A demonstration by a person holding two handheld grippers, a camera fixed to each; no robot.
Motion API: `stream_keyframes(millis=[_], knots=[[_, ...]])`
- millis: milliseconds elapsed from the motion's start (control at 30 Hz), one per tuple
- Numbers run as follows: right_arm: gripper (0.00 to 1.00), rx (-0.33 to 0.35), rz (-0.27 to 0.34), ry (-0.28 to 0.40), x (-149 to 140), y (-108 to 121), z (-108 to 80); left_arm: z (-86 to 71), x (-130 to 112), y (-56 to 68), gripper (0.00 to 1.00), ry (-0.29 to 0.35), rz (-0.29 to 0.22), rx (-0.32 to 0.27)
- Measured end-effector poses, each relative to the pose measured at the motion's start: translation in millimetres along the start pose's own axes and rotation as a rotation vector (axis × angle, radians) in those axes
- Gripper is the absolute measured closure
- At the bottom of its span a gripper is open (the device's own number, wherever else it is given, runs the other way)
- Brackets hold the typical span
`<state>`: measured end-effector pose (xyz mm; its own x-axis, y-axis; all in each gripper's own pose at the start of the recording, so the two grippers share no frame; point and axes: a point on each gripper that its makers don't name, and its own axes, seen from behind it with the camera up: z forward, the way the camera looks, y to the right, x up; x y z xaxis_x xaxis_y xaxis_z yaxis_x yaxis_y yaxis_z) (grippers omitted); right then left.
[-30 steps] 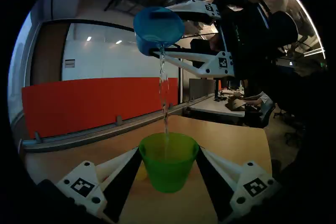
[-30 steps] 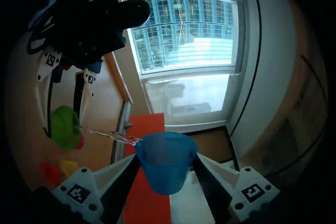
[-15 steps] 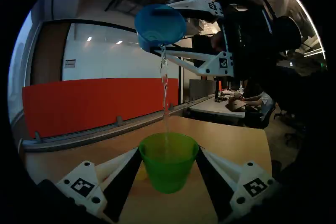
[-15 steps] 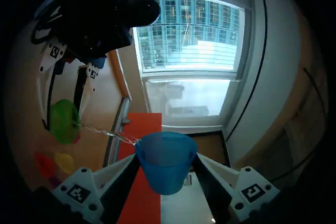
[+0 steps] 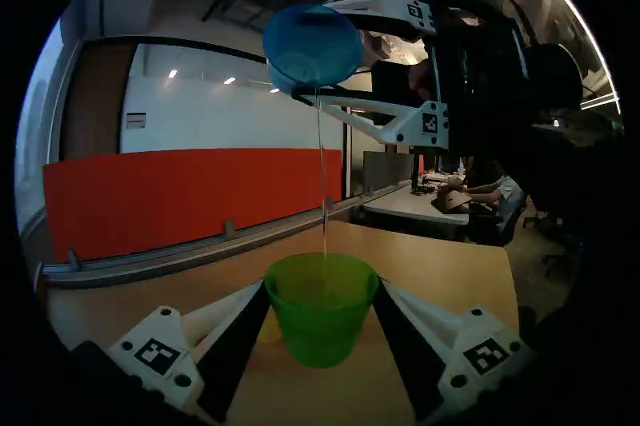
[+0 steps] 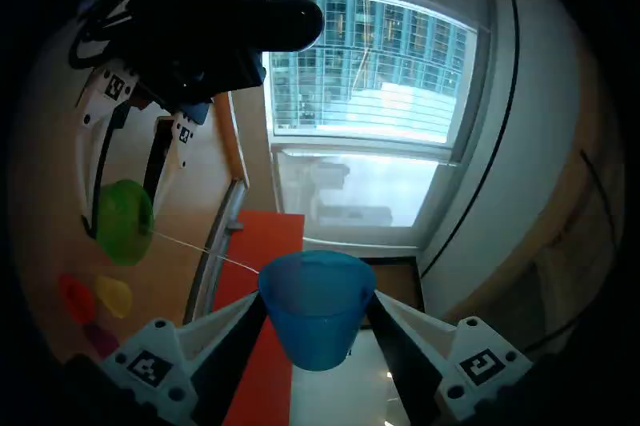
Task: Pour water
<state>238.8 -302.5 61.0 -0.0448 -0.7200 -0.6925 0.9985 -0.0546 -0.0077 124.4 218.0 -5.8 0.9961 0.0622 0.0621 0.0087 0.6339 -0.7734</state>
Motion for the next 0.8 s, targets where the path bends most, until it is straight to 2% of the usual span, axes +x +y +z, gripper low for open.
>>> stream_keyframes(millis=[267, 467, 667, 800], knots=[[0.12, -0.002, -0.037, -0.001, 3.7, -3.7, 0.2, 0.8, -0.6, 0.3, 0.13, 0.001, -0.001, -0.001], [0.12, -0.005, -0.038, 0.002, 5.8, -2.8, 1.3, 1.2, 0.5, -0.1, 0.13, 0.001, -0.001, -0.001], [0.12, -0.003, -0.012, 0.004, 4.8, -1.6, 0.8, 0.9, 0.2, -0.4, 0.13, 0.001, 0.000, 0.001], [0.12, 0.001, 0.038, 0.006, 3.0, -1.1, -0.2, 0.0, 1.4, 0.2, 0.13, 0.001, 0.001, 0.002]])
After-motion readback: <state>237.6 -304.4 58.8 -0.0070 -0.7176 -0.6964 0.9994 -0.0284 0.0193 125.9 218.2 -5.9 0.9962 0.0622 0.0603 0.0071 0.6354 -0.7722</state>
